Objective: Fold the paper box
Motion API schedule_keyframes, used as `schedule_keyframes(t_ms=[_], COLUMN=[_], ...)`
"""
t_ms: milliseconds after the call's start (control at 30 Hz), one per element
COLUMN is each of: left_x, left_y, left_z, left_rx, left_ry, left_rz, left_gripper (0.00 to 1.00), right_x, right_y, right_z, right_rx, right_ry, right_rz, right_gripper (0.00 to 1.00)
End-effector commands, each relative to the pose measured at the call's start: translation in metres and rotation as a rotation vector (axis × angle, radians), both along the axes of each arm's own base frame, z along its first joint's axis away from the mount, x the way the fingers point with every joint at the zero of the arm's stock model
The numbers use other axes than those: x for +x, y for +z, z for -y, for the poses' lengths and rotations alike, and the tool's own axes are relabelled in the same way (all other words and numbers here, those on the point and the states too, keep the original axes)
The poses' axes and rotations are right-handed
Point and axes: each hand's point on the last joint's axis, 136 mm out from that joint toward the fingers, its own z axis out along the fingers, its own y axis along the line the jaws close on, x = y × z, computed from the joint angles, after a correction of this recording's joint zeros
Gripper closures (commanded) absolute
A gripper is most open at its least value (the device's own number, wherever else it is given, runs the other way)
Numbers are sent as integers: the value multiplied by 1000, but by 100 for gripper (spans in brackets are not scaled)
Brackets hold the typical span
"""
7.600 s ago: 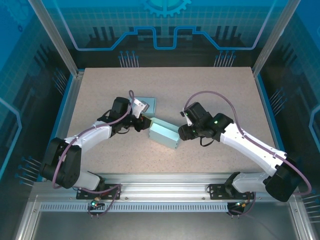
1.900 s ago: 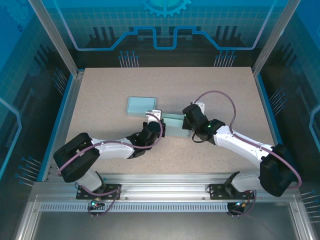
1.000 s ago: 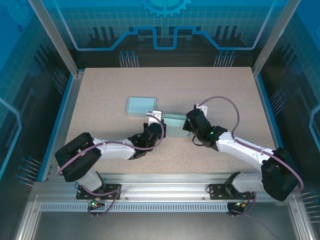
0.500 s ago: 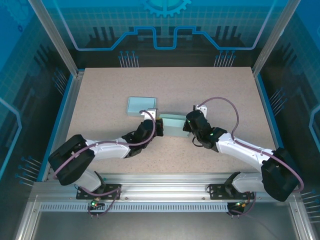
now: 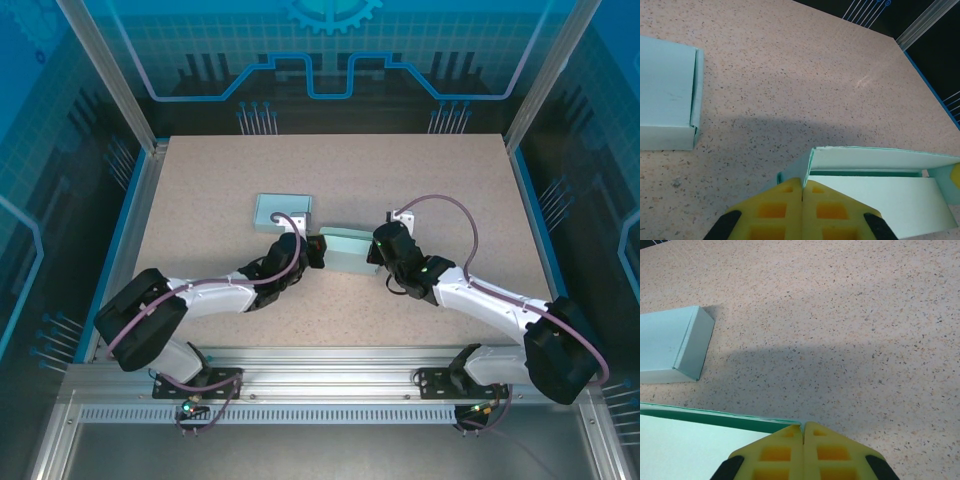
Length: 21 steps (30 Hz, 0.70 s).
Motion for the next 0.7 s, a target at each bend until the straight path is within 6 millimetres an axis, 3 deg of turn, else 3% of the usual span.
schedule_keyframes(t_ms=[0, 333, 667], left_x=[-26, -32, -38], left_y=[-10, -45, -67], left_z=[31, 21, 4], left_rx=[-64, -6, 84], left_ry=[-166, -149, -124], left_rz=[-97, -154, -170], left_gripper=[100, 100, 100], right_x=[-33, -39, -45], right_y=[-38, -53, -59], right_z=[-23, -24, -16], right_rx=[-14, -49, -93], right_ry=[152, 164, 170], right_rz=[-156, -184, -202], right_gripper=[100, 100, 100])
